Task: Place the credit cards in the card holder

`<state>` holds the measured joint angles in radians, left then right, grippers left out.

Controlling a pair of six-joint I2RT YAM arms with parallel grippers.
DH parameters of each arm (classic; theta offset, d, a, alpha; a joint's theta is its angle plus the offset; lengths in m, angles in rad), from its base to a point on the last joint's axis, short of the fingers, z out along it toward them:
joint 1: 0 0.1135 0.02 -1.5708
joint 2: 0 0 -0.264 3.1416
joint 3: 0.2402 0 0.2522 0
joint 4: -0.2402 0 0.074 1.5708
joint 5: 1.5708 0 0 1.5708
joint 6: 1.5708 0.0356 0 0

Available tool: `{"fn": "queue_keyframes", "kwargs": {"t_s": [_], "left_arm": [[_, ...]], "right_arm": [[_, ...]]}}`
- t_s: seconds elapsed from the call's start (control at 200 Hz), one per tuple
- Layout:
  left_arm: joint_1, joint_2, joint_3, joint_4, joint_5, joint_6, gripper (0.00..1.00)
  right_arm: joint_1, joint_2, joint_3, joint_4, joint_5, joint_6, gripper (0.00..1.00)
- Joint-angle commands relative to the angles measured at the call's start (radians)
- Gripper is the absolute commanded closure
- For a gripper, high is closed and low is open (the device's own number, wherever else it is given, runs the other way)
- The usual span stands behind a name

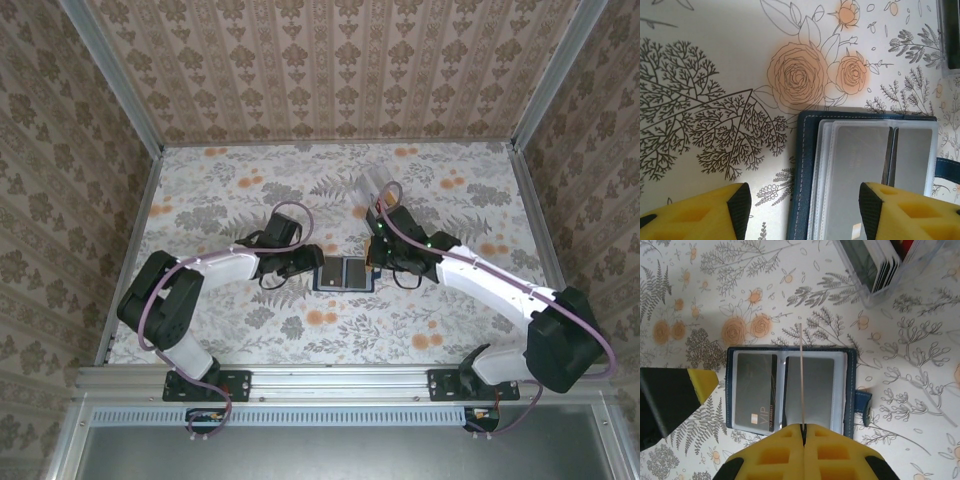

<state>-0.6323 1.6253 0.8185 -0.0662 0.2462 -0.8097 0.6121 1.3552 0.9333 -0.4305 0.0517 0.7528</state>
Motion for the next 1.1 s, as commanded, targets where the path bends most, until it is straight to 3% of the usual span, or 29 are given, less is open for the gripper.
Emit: {"fn": "queue_keyframes", "kwargs": {"t_s": [0.0, 0.455, 1.095], "left_arm": [[0.002, -0.014, -0.015, 0.024, 0.019, -0.024, 0.38], [-0.01, 0.003, -0.016, 0.021, 0.019, -0.023, 0.39], [-0.018, 0.028, 0.003, 0.011, 0.022, -0.02, 0.43]], "right_arm": [[0.025, 0.024, -0.037, 0.071, 0.059, 0.06, 1.0], [0.035, 0.122, -0.121, 0.14, 0.088, 0.074, 1.0], [0.037, 0.11, -0.143, 0.144, 0.1, 0.048, 1.0]]}}
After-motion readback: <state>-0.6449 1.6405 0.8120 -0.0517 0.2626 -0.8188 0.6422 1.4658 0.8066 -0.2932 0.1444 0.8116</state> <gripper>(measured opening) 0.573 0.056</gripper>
